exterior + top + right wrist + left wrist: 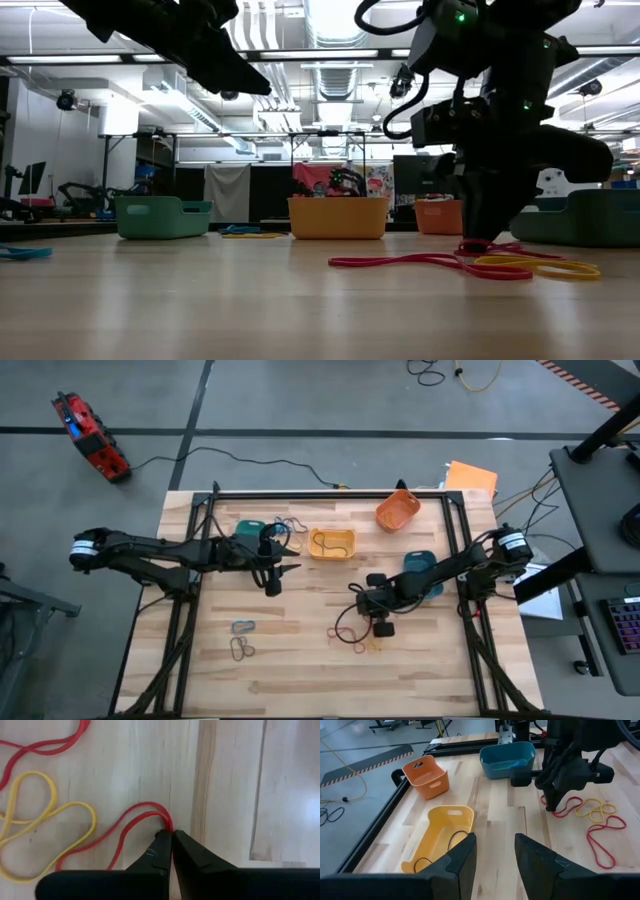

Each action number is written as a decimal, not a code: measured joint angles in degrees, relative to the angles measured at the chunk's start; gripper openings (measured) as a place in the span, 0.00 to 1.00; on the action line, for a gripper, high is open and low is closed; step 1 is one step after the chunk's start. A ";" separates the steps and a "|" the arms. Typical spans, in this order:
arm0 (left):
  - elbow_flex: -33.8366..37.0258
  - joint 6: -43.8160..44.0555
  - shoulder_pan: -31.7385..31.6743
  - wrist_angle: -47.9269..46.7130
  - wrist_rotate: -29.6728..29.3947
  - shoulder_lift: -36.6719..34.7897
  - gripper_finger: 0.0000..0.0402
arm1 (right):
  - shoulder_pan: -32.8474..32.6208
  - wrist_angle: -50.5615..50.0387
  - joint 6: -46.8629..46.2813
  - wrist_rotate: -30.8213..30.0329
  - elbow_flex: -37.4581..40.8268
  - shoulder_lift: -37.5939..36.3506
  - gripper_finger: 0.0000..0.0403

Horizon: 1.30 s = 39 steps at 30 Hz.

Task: Sort rubber bands into baskets
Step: Put the red rubberband into the green bin

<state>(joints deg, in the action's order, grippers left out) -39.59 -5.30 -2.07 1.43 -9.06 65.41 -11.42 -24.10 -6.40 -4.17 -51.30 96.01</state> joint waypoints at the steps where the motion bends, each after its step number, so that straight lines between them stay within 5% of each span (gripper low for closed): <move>1: 0.00 0.00 0.00 0.00 0.00 0.00 0.30 | -0.02 0.15 0.01 -0.45 0.03 -0.63 0.02; 16: 0.00 0.02 0.00 0.30 0.00 0.00 0.30 | 0.11 13.19 6.69 -5.74 2.28 -15.52 0.02; 26: 0.37 0.02 0.00 0.33 0.04 0.00 0.30 | 0.11 11.19 1.28 -6.44 2.74 -13.09 0.04; 39: 0.39 0.02 -0.02 1.53 0.04 1.07 0.30 | 0.54 20.45 -2.93 -4.38 2.76 -0.11 0.44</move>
<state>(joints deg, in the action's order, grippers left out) -39.20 -5.28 -2.08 2.97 -9.02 66.48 -10.88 -3.65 -9.33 -8.55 -48.54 95.90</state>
